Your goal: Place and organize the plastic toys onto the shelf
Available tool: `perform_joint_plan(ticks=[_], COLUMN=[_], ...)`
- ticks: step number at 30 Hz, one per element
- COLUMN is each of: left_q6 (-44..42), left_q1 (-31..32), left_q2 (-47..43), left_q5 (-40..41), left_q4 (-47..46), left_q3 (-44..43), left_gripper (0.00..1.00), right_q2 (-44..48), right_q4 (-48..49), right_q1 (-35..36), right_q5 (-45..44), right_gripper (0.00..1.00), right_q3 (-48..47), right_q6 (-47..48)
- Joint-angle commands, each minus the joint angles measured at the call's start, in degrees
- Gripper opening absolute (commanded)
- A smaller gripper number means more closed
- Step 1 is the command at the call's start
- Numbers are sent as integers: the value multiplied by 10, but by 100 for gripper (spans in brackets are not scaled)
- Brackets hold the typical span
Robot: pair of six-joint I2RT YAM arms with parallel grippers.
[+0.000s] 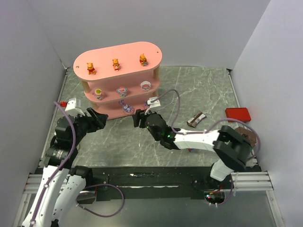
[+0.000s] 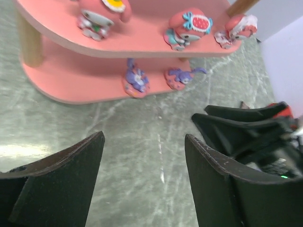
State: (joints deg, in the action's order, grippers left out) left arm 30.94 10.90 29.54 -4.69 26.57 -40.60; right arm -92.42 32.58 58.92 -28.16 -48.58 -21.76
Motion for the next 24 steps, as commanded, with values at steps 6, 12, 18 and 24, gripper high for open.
perform_joint_plan(ticks=[6, 12, 18, 24], left_q6=[156, 209, 247, 260], left_q1=[7, 161, 201, 205], left_q2=[66, 137, 286, 387], left_q5=[-140, 45, 122, 156], left_q4=[-198, -313, -423, -509], left_q3=[102, 142, 134, 135], left_gripper=[50, 30, 16, 5], right_q2=[137, 157, 141, 148], right_q4=[-194, -193, -189, -188], right_q1=[-29, -54, -61, -67], right_q5=[-21, -4, 21, 21], right_gripper=[59, 56, 54, 54], right_q3=[65, 112, 118, 130], right_q6=[-151, -180, -187, -187])
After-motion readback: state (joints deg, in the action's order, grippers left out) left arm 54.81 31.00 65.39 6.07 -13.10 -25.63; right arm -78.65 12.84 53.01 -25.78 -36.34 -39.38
